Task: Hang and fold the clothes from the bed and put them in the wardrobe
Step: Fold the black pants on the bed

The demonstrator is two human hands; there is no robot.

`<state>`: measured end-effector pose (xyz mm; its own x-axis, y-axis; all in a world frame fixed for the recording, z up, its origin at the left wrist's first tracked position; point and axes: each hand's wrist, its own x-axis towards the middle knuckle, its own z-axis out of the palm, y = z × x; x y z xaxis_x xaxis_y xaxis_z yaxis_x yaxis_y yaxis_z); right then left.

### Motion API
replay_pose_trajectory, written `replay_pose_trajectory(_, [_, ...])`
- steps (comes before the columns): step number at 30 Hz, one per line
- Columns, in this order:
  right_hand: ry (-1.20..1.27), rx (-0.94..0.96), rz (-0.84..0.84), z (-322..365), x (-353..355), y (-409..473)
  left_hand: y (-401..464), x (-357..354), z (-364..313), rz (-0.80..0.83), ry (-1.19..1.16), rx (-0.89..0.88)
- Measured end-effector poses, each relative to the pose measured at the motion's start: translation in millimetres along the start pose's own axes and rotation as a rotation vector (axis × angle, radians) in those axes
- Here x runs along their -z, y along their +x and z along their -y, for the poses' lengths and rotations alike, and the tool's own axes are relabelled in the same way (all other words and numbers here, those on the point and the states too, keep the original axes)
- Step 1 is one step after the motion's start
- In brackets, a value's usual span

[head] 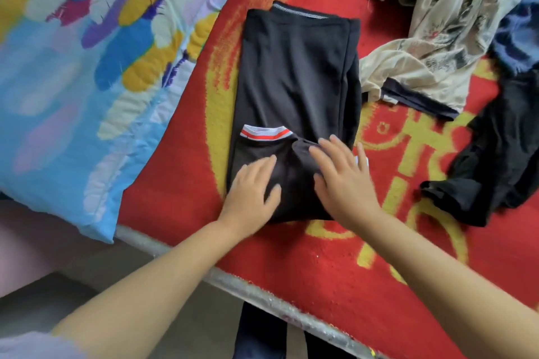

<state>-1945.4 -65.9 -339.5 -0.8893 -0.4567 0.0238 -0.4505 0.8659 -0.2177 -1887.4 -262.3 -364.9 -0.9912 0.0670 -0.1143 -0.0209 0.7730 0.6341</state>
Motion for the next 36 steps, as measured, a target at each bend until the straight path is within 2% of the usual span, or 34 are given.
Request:
replay_pose_trajectory(1, [-0.037,0.068,0.055,9.6,-5.2,-22.9,-18.8,-8.9,3.2,0.094,0.243,-0.190])
replay_pose_trajectory(2, [-0.082,0.120,0.149,16.5,-10.9,-43.7,-31.5,-13.9,6.8,0.239,0.431,-0.271])
replay_pose_trajectory(4, [-0.154,0.149,0.329,18.5,-21.1,-69.4,-40.1,-22.5,20.0,0.493,0.626,-0.252])
replay_pose_trajectory(5, [-0.181,0.133,0.406,15.1,-25.0,-72.0,-38.7,-25.7,27.1,0.559,0.648,-0.217])
replay_pose_trajectory(7, [-0.235,0.110,0.479,6.3,-31.9,-61.4,-30.3,-31.6,34.4,0.582,0.677,-0.164])
replay_pose_trajectory(12, [-0.254,0.102,0.558,-5.9,-51.7,-20.4,-22.3,-39.5,35.0,0.477,0.755,-0.067])
replay_pose_trajectory(15, [-0.261,0.117,0.606,-0.6,-47.5,-17.0,-15.3,-29.0,36.9,0.522,0.759,-0.079])
replay_pose_trajectory(17, [-0.274,0.149,0.672,0.3,-40.1,-18.6,-10.0,-17.2,28.9,0.654,0.755,-0.102])
replay_pose_trajectory(19, [-0.250,0.201,0.822,4.3,-26.3,-19.1,-8.3,-2.9,14.9,0.874,0.689,-0.063])
replay_pose_trajectory(22, [0.044,0.234,1.130,5.3,1.3,-16.1,4.4,28.3,-9.0,1.263,0.386,0.048])
replay_pose_trajectory(24, [0.275,0.163,1.222,-6.0,19.2,-2.8,26.3,51.1,-14.3,1.334,0.207,0.137])
replay_pose_trajectory(26, [0.422,0.018,1.141,-26.6,29.0,17.4,52.0,70.7,-5.0,1.184,0.117,0.228])
replay_pose_trajectory(29, [0.600,-0.308,0.802,-54.2,22.8,41.5,85.1,76.7,20.1,0.761,-0.144,0.446])
replay_pose_trajectory(31, [0.551,-0.462,0.600,-57.3,5.9,45.5,95.2,64.6,29.7,0.416,-0.159,0.505])
replay_pose_trajectory(33, [0.434,-0.505,0.404,-45.5,-4.4,35.0,87.2,46.4,27.9,0.173,0.093,0.438])
replay_pose_trajectory(35, [0.341,-0.378,0.174,-24.8,-5.2,14.0,61.3,28.4,16.3,0.023,0.344,0.187])
replay_pose_trajectory(36, [0.260,-0.258,0.127,-13.9,-7.4,0.5,43.0,17.7,8.3,0.013,0.422,0.033])
